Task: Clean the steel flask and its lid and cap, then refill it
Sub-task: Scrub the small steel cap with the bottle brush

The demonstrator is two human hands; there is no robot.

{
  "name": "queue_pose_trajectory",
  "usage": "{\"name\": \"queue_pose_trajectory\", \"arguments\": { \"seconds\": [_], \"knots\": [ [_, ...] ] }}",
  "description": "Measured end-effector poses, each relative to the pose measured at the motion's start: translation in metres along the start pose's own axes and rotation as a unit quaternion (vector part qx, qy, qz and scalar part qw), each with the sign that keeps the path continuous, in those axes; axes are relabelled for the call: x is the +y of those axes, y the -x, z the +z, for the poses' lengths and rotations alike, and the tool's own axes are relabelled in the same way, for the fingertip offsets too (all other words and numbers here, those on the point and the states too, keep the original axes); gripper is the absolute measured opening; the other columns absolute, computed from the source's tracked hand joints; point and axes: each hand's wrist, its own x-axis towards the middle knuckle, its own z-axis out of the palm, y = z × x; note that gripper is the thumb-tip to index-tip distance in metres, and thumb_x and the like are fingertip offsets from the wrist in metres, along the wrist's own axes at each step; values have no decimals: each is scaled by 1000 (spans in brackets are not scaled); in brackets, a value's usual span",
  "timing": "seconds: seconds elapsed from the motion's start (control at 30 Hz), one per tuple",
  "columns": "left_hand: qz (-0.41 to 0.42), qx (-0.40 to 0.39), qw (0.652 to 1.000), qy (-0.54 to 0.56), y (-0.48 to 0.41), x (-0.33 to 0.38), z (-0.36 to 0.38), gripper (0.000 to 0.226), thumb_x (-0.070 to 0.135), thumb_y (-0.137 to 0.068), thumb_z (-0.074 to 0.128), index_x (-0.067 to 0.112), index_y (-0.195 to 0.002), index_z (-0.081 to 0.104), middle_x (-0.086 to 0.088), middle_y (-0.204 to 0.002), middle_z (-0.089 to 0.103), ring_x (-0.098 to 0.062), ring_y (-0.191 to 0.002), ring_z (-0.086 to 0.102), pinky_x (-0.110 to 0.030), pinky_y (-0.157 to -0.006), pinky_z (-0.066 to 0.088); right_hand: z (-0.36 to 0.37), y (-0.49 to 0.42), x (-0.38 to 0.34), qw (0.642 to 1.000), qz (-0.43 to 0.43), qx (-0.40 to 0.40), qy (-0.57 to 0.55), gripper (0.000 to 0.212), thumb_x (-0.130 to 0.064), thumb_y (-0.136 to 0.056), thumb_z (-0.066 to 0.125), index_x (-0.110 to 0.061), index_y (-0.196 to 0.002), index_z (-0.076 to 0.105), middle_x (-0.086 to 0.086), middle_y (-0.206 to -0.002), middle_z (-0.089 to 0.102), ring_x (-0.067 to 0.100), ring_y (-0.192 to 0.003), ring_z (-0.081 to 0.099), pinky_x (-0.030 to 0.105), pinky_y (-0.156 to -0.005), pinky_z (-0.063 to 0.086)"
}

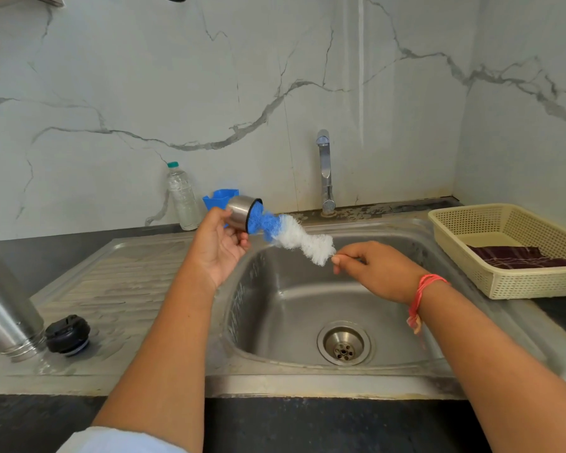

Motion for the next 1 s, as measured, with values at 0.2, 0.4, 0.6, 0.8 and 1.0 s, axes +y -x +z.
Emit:
{"name": "queue_pose_trajectory", "arguments": {
  "seconds": [0.2,0.4,0.6,0.8,1.0],
  "knots": [
    [28,-6,998,52,-4,-3,-3,50,48,-83,83,18,-120,67,-10,-118,69,-26,-111,68,-39,-95,56,11,1,-15,991,-18,-75,-105,32,-43,-103,50,-25,-88,72,-11,-45,36,4,-41,33,16,-47,31],
    [49,45,989,129,-8,-2,2,26,41,-92,75,19,-104,69,-10,-140,64,-28,-118,70,-50,-96,59,9,3,-10,998,-10,-27,48,29,-42,-104,48,-30,-86,66,-10,-63,55,4,-61,52,25,-61,43],
    [-3,43,996,78,-3,-7,9,16,27,-100,65,13,-103,58,-19,-121,72,-31,-110,73,-45,-95,60,9,4,-12,991,15,17,129,29,-49,-104,40,-35,-97,65,-10,-77,61,15,-77,60,42,-73,57],
    [10,75,997,-15,-6,-10,5,35,43,-99,67,12,-116,64,-11,-113,75,-24,-104,74,-40,-95,57,9,6,-17,982,-3,42,184,32,-54,-104,35,-36,-102,62,-9,-78,62,19,-76,62,39,-66,56],
    [19,94,995,-2,-7,-10,1,50,52,-94,68,13,-124,65,-12,-118,75,-25,-107,74,-44,-103,54,8,8,-18,973,-24,75,216,32,-56,-103,32,-40,-109,59,-7,-78,61,25,-78,62,38,-65,55]
  ]
}}
